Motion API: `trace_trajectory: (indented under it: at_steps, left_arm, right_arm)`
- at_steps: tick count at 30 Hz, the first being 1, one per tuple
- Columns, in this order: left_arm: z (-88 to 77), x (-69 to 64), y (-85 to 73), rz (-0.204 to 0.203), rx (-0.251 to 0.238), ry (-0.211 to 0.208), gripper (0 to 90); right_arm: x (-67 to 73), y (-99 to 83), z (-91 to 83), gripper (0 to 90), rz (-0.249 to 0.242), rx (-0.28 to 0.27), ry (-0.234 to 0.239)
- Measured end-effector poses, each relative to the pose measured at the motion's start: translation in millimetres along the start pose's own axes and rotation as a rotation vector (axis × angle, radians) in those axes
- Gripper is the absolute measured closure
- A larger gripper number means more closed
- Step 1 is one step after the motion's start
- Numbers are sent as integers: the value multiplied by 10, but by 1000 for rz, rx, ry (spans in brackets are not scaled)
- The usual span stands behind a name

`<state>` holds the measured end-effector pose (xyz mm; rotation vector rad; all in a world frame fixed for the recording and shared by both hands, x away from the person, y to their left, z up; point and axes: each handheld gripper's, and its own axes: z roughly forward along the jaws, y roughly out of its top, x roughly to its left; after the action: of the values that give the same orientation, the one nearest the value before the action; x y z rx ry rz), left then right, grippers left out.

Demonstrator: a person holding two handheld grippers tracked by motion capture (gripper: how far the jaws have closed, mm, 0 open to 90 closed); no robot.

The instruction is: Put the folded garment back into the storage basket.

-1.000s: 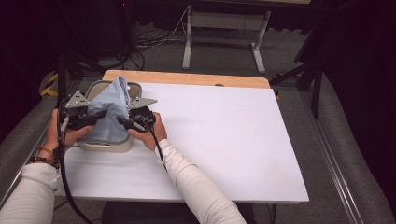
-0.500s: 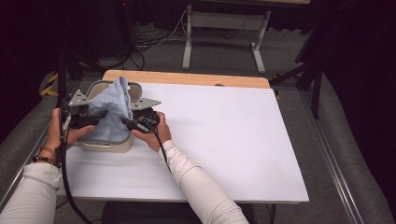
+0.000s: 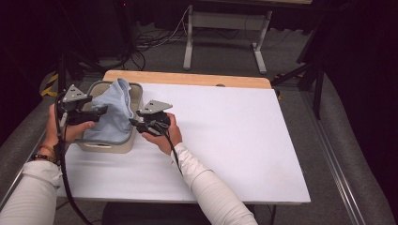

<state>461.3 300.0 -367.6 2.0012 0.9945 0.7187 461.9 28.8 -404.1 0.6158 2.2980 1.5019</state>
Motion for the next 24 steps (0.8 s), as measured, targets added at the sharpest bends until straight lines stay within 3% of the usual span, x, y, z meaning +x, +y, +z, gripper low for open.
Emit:
trace_trajectory:
  at_steps: [2,5,9,16,24]
  left_arm:
    - [28,-20,59,13,-7,-5,425]
    - [96,-46,134,30,-4,-19,519]
    - [221,-73,227,43,28,-14,685]
    - [421,-51,264,33,92,-16,806]
    - [605,-19,240,10,150,-28,879]
  right_arm:
    - [-13,-11,-79,598,-12,-5,0]
    - [-42,-36,-215,601,-31,-9,-9]
    - [-85,-82,-437,607,-45,-12,-23]
    - [-141,-192,-870,616,-59,-23,-40]
    - [-166,-397,-1405,615,-91,-11,-76]
